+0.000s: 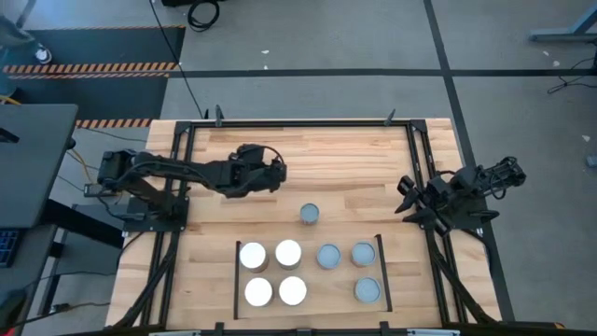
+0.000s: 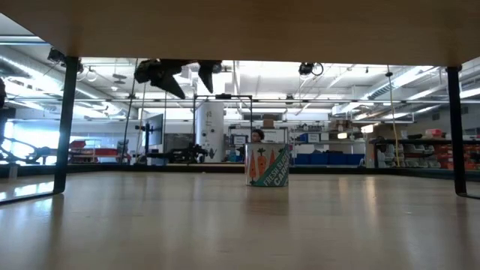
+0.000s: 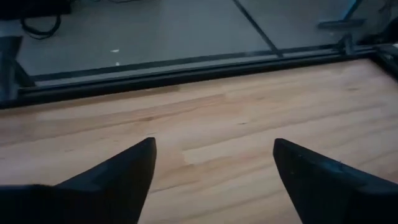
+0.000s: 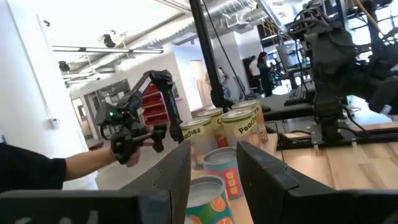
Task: Pick and place cans onto a shelf
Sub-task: Put the canned carrots on the shelf
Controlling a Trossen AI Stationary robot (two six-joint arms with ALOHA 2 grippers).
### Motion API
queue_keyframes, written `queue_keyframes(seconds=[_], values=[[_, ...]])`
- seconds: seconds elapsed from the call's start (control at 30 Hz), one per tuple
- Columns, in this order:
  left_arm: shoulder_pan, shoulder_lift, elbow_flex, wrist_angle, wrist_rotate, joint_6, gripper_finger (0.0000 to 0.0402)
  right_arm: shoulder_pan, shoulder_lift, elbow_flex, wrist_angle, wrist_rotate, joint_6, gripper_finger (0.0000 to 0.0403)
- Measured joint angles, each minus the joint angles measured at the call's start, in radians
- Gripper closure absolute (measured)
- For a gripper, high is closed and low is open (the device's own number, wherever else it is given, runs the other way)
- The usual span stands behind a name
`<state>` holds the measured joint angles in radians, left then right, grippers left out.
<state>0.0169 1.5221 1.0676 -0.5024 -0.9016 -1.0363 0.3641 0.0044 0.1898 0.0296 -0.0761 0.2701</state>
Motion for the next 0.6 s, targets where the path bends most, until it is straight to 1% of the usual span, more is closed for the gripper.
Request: queue_keyframes(seconds=[0.1,0.27,0.43,0.6], values=[[0.0,0.03,-0.001,0.045,-0.022,-0.014,0.0053,0.0,0.002,0.0,0.003,-0.001,-0.001,0.0266],[-0.016,0.077,-0.001,0.033,-0.064,-0.108,0.005,0.0,0.004,0.0,0.007,-0.001,-0.002,0.0266],[-0.016,0.096,-0.002,-0.019,0.003,-0.13,0.005,0.0,0.004,0.0,0.007,-0.001,-0.002,0.0266],[-0.028,0.087,-0.002,-0.076,0.018,-0.085,0.005,0.0,0.004,0.0,0.007,-0.001,-0.002,0.0266]])
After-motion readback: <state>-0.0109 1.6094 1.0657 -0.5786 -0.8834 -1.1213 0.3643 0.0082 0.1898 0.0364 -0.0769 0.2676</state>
